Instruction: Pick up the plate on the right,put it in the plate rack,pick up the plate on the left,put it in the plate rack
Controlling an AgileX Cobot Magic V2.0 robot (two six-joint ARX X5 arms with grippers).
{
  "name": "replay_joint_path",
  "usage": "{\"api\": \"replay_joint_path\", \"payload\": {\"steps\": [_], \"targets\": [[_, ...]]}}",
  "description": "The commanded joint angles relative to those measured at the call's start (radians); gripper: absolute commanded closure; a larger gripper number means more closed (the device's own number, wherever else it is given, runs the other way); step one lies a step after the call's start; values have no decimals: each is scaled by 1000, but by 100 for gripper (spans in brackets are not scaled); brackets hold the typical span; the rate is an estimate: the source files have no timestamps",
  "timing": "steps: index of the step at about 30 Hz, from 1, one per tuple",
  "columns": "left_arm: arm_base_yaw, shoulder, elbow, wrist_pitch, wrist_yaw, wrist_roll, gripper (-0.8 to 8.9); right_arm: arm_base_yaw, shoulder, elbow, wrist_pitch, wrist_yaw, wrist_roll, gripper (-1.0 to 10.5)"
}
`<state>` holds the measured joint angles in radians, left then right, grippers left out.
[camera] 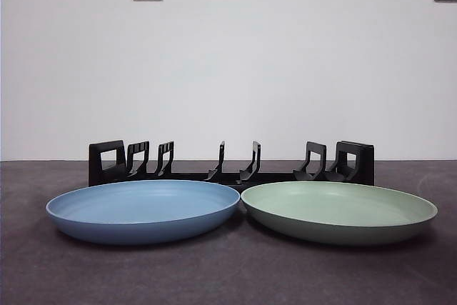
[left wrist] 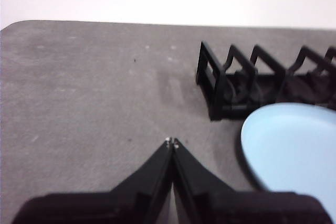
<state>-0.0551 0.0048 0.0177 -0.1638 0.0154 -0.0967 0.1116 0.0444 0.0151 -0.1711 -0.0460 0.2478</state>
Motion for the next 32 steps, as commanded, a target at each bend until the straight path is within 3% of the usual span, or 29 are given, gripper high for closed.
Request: {"api": "replay_joint_path", "payload": {"steps": [1, 6, 9, 19, 25, 32], "targets": [[3, -2, -11, 60, 23, -83, 820, 1, 0, -2, -10, -8, 120, 951], [3, 16, 19, 73, 92, -199, 820, 1, 21, 53, -32, -1, 141, 958], [3, 53, 59, 74, 113, -222, 820, 1, 69, 109, -48, 0, 148, 958], [3, 299, 283, 92, 135, -216, 820, 1, 400, 362, -76, -8, 143, 958], [2, 496, 436, 73, 256, -206, 820, 1, 619, 542, -184, -31, 59, 958], [1, 776, 629, -47, 444, -92, 817, 0, 855, 720, -331, -145, -27, 957]]}}
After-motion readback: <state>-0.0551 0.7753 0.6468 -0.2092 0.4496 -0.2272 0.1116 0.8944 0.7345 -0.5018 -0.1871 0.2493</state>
